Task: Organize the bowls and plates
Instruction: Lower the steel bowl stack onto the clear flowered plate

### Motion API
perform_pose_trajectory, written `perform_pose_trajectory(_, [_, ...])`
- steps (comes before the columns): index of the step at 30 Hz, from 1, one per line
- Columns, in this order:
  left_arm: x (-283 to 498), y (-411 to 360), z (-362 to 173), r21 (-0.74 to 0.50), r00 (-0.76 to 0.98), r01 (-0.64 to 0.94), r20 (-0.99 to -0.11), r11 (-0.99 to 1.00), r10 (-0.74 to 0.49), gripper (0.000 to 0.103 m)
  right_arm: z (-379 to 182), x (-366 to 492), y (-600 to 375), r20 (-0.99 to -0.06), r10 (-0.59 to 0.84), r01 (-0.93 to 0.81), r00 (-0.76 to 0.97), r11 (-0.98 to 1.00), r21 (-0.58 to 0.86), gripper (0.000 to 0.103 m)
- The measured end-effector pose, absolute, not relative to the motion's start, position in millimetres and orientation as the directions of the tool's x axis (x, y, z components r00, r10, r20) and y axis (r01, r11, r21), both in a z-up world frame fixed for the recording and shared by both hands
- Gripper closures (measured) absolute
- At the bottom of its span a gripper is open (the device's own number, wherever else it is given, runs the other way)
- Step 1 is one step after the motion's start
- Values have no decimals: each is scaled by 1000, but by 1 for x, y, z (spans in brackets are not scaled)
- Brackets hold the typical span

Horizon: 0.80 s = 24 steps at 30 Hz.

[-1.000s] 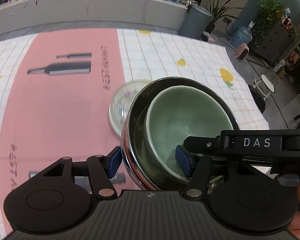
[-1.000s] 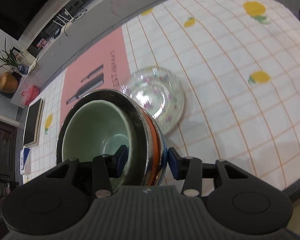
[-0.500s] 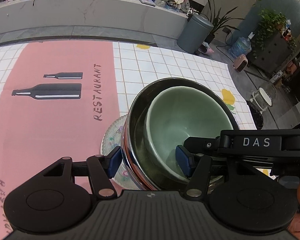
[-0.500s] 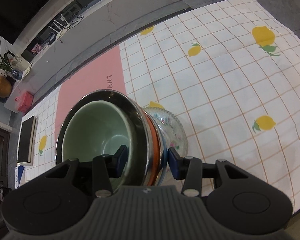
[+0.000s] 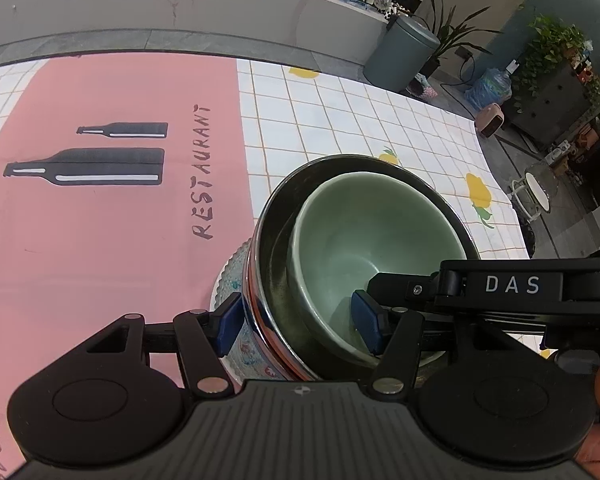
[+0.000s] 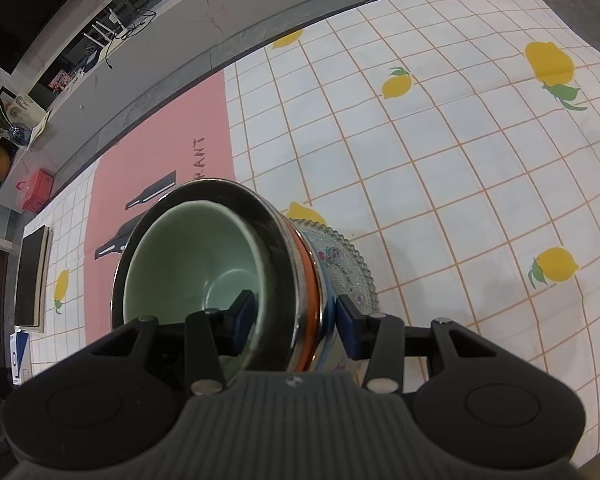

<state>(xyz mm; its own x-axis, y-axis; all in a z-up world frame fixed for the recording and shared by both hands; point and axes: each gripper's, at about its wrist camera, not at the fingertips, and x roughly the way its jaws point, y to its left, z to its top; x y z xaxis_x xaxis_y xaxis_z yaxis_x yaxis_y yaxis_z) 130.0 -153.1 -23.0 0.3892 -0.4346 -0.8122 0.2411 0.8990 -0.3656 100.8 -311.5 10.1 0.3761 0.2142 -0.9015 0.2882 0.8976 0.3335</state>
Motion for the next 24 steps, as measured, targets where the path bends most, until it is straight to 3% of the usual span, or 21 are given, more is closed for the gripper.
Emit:
perform_pose_trajectory(17, [128,-156,-28,-345,413,263,-804,901,-428,36,-4,103,-317,-900,240,326,364,872,365,54])
perform_pose_trajectory(24, [126,-144,-23,-302,455,242,-804,922,-383,16,7,98,-320,-904,155,318,399,901,295,35])
